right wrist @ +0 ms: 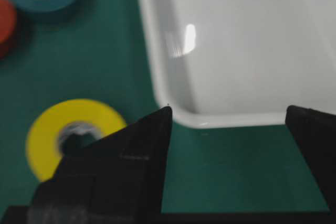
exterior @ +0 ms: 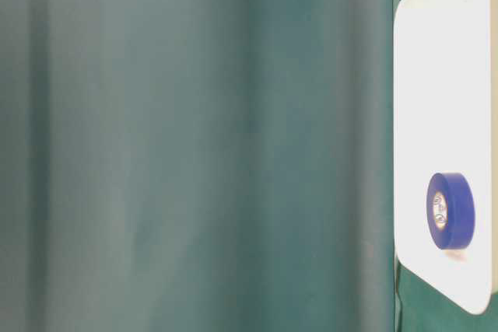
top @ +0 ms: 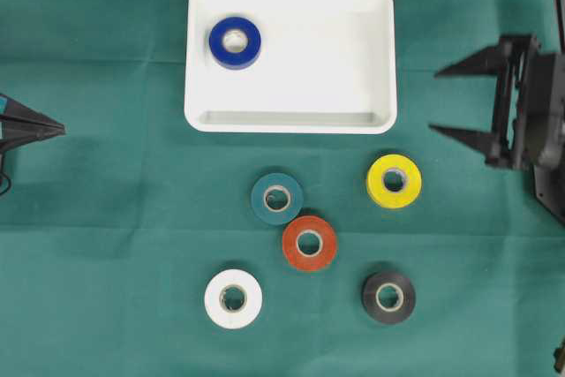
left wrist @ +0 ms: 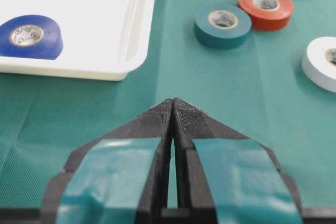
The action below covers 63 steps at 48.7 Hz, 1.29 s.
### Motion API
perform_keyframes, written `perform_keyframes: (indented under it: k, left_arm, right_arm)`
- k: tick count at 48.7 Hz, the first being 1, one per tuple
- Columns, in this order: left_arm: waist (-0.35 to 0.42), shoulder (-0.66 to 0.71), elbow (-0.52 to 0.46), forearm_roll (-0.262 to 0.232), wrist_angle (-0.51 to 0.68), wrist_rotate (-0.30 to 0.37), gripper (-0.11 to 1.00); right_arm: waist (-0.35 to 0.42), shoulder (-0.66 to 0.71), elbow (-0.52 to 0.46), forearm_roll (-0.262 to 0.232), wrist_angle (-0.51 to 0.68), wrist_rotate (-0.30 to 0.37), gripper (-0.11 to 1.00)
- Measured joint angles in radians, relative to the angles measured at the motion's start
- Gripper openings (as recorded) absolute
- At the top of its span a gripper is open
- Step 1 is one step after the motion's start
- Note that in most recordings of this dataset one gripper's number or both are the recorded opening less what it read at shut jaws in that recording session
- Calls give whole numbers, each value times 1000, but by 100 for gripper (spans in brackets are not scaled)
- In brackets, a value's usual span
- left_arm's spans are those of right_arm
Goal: Put the tape into the white case with the right arm.
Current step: 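Release the blue tape in the tray and withdraw right gripper, then move the right gripper over the red tape roll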
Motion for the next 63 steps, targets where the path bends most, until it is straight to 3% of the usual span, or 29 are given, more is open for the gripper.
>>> perform_keyframes:
  k: [14,35,50,63]
  left_arm:
    - [0,0,0,0,0,-2,1]
    - [0,2,0,0,0,0,1]
    - [0,2,0,0,2,0,1]
    - [2,2,0,0,2,0,1]
  right_arm:
    - [179,-89,51,-3,18,2,62]
    - [227,-253,109,-3,127,2,62]
    - [311,-127,97,-2,89,0,62]
    - [382,58,-11,-12,69,0,62]
